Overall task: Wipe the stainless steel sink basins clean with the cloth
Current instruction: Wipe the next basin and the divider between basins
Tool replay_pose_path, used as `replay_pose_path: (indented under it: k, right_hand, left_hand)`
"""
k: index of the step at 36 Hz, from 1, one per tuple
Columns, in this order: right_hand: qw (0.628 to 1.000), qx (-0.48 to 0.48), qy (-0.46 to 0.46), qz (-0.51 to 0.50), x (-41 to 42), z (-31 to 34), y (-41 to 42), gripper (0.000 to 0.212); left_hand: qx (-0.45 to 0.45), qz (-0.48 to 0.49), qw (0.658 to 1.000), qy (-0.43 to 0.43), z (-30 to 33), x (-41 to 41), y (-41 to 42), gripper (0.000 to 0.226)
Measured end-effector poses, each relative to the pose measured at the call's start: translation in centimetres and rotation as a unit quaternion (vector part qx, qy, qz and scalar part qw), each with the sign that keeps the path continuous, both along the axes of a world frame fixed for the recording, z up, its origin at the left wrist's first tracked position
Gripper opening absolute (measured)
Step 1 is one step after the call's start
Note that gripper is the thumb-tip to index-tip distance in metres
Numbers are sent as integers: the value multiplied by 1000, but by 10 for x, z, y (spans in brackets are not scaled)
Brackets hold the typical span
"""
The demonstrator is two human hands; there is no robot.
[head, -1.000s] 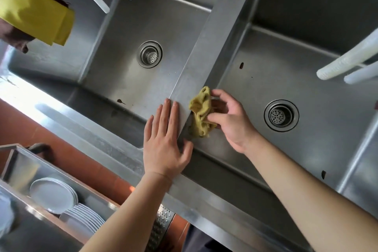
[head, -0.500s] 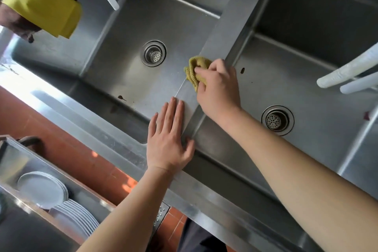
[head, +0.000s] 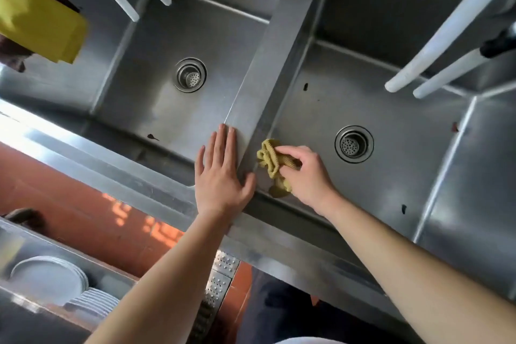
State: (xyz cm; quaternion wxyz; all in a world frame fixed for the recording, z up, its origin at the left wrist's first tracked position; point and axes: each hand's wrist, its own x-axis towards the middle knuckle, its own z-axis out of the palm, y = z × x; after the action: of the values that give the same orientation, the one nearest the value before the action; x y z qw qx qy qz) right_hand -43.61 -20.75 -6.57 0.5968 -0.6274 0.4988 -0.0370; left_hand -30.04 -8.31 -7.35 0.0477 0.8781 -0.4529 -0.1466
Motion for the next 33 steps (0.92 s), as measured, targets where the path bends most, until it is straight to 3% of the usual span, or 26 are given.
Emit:
replay_pose_path:
  k: [6,17,23,30,33]
  right_hand:
    - [979,53,177,-81,-103,-32,-9,48]
    - [921,68,381,-47,-193,-99,-12,39]
    - [898,137,416,42,-207,-131,6,42]
    - [876,69,429,209,-168,-158,16,33]
    - [883,48,383,268,-136,-162,18,32]
  left_hand:
    - [15,-2,1000,21,6,1,-1,94]
    - [11,-51,998,22,11,-49,62,74]
    - [-7,-30,998,-48,-4,-59,66,71]
    - [-58,-39,995,-68,-10,-58,70,72]
    - [-67,-38,995,-67,-9,-58,69,71]
